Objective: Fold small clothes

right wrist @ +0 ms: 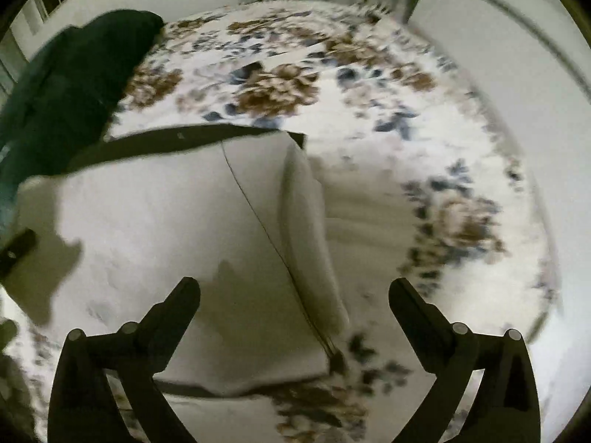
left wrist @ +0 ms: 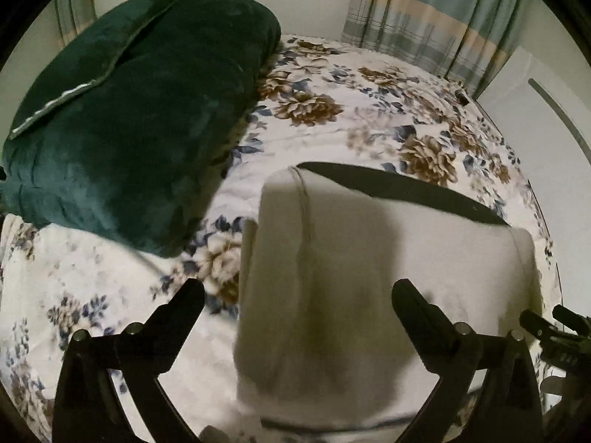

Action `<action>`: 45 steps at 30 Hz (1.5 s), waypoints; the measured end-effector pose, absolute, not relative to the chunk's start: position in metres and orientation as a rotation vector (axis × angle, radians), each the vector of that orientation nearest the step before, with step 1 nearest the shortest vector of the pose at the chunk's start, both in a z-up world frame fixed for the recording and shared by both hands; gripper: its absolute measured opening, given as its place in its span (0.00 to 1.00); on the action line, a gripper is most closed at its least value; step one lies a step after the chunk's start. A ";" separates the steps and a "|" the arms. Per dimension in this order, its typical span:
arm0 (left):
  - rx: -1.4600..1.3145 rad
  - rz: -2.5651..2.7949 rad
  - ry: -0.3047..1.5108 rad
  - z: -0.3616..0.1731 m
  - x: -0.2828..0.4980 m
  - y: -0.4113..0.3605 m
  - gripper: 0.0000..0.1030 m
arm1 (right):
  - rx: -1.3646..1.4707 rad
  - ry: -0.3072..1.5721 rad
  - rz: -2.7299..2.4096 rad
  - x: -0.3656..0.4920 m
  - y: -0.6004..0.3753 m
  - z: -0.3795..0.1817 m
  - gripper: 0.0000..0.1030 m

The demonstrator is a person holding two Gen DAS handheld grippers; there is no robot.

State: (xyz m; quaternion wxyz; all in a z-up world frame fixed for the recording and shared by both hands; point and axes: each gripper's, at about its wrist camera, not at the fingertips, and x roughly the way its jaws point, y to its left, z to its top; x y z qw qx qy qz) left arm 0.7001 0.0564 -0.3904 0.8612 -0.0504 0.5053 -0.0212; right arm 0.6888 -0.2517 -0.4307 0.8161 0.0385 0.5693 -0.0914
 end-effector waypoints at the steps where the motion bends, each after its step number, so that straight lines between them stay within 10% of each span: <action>1: -0.089 -0.034 1.063 -0.386 0.692 0.052 1.00 | 0.071 1.210 -0.206 0.682 -0.250 -0.426 1.00; 27: -0.003 -0.033 0.827 -0.112 0.404 0.016 1.00 | -0.024 0.829 -0.276 0.360 -0.197 -0.084 1.00; 45: -0.005 -0.026 0.709 -0.020 0.273 0.023 1.00 | -0.022 0.652 -0.213 0.190 -0.174 0.053 1.00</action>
